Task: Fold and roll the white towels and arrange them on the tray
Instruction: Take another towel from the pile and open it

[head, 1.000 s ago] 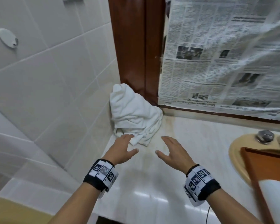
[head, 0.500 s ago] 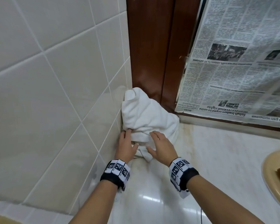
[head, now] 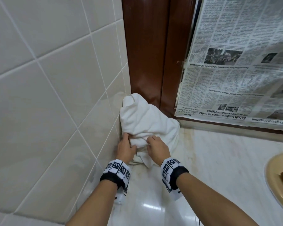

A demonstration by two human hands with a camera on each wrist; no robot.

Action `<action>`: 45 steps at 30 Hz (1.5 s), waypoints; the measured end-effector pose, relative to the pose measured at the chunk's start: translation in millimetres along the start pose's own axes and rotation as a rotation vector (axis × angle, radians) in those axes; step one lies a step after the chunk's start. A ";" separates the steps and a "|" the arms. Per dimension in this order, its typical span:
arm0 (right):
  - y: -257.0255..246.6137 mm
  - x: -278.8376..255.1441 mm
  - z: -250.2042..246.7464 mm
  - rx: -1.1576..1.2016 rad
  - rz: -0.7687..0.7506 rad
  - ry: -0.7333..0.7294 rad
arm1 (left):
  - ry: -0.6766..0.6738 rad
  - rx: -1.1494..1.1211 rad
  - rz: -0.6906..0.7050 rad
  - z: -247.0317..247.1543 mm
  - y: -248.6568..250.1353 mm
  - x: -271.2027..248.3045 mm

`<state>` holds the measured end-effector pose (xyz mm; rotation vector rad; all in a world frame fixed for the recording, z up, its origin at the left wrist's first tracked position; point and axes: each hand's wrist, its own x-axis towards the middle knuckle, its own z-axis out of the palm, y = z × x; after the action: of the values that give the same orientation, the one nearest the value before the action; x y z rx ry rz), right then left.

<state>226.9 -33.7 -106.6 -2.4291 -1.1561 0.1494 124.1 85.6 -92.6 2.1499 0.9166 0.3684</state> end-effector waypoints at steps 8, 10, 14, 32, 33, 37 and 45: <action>-3.5 -28.8 -42.1 0.277 -0.089 0.165 | 0.096 -0.130 0.226 -1.6 -2.5 -16.9; -7.4 -43.2 -61.0 0.374 -0.090 0.210 | 0.128 -0.125 0.229 -1.4 -1.3 -23.3; -7.1 -80.7 -100.7 0.522 -0.063 0.268 | 0.155 -0.160 0.311 -6.1 14.8 -40.4; 57.9 -289.6 -206.0 0.478 -0.036 0.109 | -0.123 -0.285 0.653 6.3 157.7 -242.9; 57.4 -299.5 -197.7 0.472 -0.053 0.092 | -0.149 -0.267 0.662 12.5 160.8 -254.0; 62.6 -332.5 -182.3 0.471 -0.099 0.163 | -0.214 -0.234 0.636 26.8 161.5 -292.2; 66.7 -383.5 -232.8 0.452 -0.164 0.106 | -0.319 -0.060 0.587 30.5 120.5 -330.4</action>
<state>92.7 -442.1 38.2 -1.9186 -1.1268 0.2038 -32.3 -221.0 -14.5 2.3040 0.0834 0.3145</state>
